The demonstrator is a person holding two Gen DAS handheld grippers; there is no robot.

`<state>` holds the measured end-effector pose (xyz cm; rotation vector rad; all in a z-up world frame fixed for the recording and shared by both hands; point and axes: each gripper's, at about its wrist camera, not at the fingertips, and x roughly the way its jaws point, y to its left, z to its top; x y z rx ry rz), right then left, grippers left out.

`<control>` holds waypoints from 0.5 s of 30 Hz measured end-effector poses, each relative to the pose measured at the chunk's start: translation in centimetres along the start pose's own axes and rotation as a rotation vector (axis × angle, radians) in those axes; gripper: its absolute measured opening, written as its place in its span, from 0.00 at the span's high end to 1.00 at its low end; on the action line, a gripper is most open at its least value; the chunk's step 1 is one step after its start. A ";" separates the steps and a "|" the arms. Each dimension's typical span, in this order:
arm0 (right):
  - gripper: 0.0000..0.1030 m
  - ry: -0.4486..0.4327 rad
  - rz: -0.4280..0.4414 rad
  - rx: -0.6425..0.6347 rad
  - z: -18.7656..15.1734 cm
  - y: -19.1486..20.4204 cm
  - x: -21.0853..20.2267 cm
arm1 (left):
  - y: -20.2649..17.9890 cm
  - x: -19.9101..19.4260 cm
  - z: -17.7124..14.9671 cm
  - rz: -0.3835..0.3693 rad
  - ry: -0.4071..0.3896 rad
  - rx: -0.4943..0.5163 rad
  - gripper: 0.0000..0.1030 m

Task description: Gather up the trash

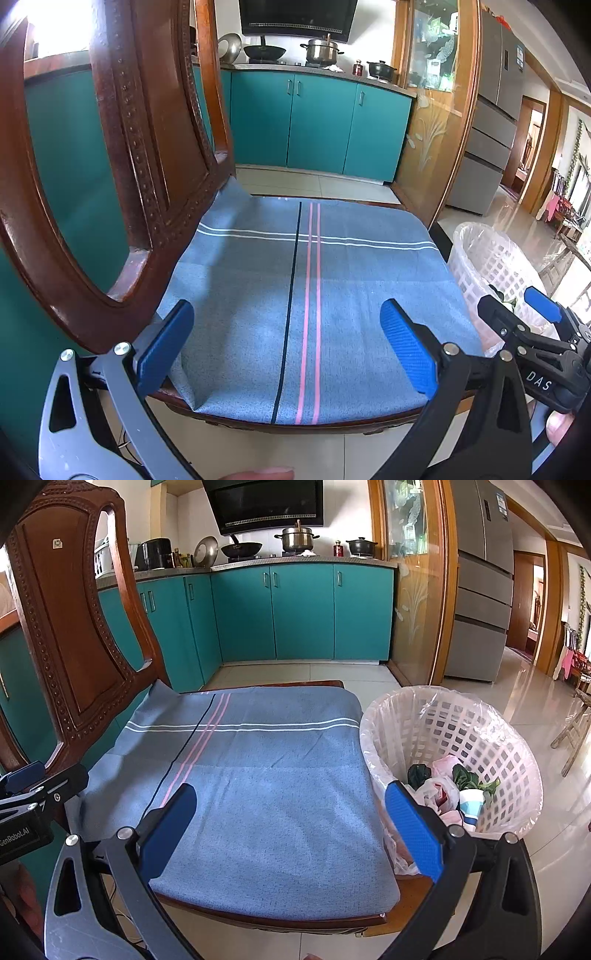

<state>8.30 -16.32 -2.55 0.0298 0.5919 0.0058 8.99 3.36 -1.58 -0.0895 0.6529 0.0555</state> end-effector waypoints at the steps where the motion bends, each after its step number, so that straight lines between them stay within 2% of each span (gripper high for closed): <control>1: 0.03 0.000 0.000 -0.001 0.0 0.0 0.0 | 0.0 0.0 0.0 0.000 0.000 0.000 0.03; 15: 0.03 0.001 0.001 -0.009 -0.1 0.1 0.1 | -0.1 -0.1 0.0 -0.008 0.003 0.006 0.03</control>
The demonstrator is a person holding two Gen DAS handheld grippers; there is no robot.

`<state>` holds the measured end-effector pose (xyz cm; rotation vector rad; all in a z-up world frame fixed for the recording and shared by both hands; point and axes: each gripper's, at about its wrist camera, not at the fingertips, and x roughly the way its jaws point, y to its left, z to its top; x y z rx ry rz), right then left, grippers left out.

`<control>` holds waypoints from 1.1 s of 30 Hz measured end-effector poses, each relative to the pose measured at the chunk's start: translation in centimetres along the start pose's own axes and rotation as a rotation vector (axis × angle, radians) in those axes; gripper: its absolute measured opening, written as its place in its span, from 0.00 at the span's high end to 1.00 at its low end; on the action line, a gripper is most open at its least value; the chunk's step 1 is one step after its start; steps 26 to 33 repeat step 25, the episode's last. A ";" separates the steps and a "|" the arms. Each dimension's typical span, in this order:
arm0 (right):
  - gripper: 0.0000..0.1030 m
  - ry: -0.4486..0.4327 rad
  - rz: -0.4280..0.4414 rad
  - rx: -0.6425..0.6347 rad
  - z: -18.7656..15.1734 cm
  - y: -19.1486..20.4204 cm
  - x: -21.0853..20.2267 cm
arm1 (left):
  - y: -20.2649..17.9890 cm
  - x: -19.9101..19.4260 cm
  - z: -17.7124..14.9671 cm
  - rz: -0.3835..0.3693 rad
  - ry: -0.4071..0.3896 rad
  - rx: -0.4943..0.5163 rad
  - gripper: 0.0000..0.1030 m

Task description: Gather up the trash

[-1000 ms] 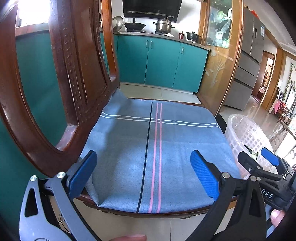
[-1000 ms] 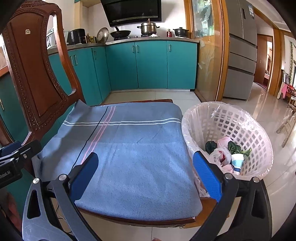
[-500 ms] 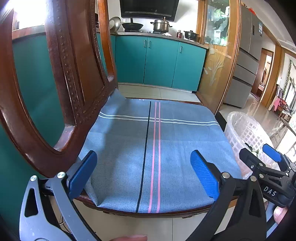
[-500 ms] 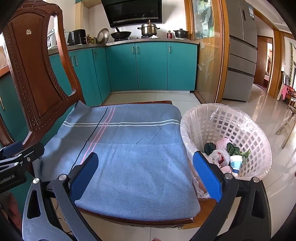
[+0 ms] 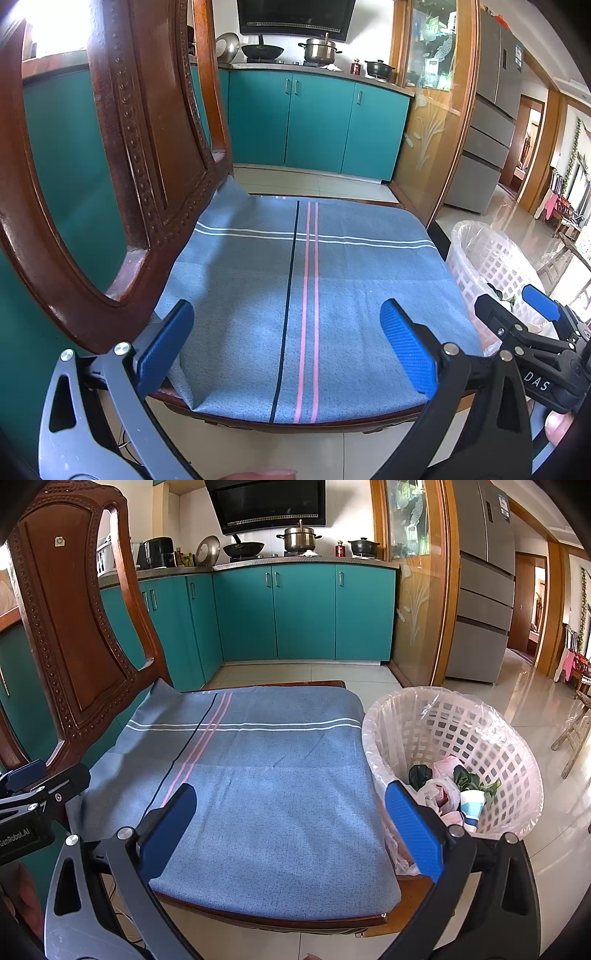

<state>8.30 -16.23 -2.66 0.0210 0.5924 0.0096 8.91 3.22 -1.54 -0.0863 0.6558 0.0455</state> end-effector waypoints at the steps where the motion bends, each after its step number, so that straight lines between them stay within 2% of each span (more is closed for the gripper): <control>1: 0.03 0.001 0.000 0.000 0.0 0.0 0.0 | 0.0 0.0 0.0 -0.001 0.000 0.000 0.03; 33: 0.03 0.004 0.005 -0.006 -0.1 0.2 0.0 | -0.6 0.5 -0.2 -0.008 0.015 0.024 0.03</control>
